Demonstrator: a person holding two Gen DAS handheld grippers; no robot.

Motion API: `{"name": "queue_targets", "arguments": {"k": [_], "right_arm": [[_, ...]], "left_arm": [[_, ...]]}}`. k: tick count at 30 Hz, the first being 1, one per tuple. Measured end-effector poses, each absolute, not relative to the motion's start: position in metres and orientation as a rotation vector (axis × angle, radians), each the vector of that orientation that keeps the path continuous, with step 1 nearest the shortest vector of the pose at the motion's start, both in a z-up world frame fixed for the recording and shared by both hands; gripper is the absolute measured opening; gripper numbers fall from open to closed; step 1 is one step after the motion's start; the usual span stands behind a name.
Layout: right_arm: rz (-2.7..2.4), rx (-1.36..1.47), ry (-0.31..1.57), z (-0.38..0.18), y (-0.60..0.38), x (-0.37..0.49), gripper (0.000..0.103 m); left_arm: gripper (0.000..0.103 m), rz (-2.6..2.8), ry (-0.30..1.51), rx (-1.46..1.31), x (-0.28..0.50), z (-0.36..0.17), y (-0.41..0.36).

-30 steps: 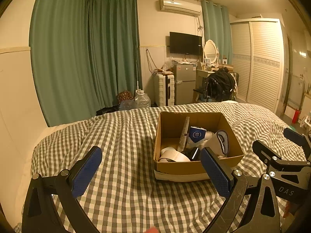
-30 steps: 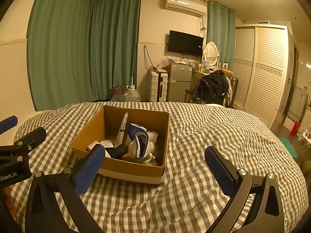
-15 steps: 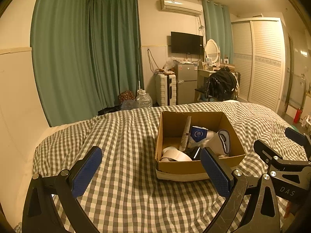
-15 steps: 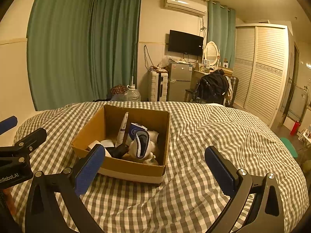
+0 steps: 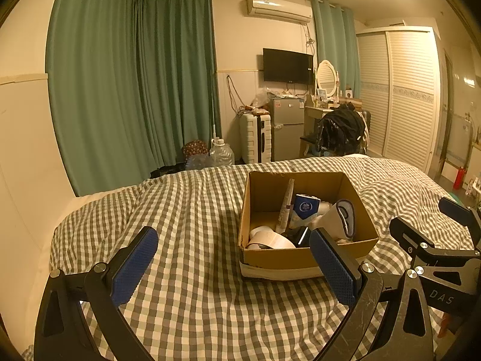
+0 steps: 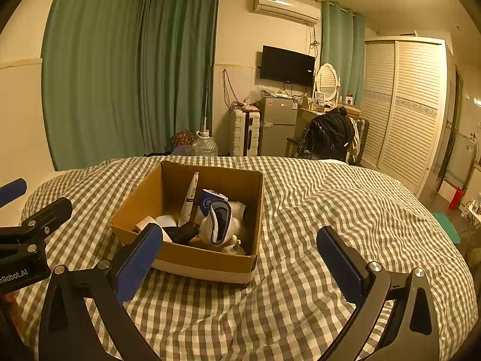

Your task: Organize objects

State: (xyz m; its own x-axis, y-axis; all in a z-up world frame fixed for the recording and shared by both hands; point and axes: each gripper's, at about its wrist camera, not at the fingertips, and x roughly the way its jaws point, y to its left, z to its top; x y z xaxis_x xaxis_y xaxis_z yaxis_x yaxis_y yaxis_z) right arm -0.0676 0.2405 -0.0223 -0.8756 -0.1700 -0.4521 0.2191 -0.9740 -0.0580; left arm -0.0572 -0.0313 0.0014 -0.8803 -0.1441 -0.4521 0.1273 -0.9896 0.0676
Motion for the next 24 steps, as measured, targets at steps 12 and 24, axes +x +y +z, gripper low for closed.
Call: {"name": "queue_targets", "arguments": {"k": [12,24], "right_arm": [[-2.857,0.678,0.157,-0.0229,0.2413,-0.0678,0.103],[-2.85,0.692,0.161,-0.0256,0.2397,-0.0697,0.103]], "left_arm": [[0.103,-2.92,-0.068,0.708,-0.0562,0.0003,-0.0282],[0.103,-2.918,-0.069,0.712,-0.0564,-0.0017,-0.0289]]}}
